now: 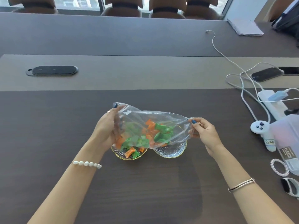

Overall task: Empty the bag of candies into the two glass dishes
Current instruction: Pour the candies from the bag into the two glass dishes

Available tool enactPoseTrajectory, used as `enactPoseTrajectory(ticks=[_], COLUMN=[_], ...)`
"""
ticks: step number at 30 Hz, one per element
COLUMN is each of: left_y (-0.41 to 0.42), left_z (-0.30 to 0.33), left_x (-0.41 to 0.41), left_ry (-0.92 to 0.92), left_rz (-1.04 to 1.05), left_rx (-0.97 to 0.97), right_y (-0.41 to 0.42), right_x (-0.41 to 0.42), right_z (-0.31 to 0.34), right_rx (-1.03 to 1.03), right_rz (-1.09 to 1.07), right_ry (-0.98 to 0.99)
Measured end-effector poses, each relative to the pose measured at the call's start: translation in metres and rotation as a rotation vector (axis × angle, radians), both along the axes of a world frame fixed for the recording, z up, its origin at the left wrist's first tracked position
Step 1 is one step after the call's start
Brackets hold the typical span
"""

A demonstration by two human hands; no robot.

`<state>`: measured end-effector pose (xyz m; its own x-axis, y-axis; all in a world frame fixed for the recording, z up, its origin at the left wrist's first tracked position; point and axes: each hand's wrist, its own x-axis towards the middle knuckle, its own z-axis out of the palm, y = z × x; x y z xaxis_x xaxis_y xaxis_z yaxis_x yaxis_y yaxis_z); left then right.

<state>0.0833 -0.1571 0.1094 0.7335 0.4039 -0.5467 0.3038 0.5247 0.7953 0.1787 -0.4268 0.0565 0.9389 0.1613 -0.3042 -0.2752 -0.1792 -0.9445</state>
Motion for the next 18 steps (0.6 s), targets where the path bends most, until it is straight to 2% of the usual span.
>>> enactPoseTrajectory(ticks=[6,13,18], left_y=[-0.013,-0.021,-0.018], left_z=[0.011,0.022,0.025], left_x=[0.015,0.026,0.027], left_ry=[-0.103,-0.203,-0.267], left_rz=[-0.099,-0.181,-0.333], left_rx=[0.034,-0.022,-0.013], right_y=[0.0,0.003,0.004], right_x=[0.006,0.013,0.012], right_z=[-0.025,-0.031,-0.035], right_rx=[0.056,0.077,0.102], right_rz=[-0.049,-0.076,-0.094], right_ry=[0.173,0.259,0.3])
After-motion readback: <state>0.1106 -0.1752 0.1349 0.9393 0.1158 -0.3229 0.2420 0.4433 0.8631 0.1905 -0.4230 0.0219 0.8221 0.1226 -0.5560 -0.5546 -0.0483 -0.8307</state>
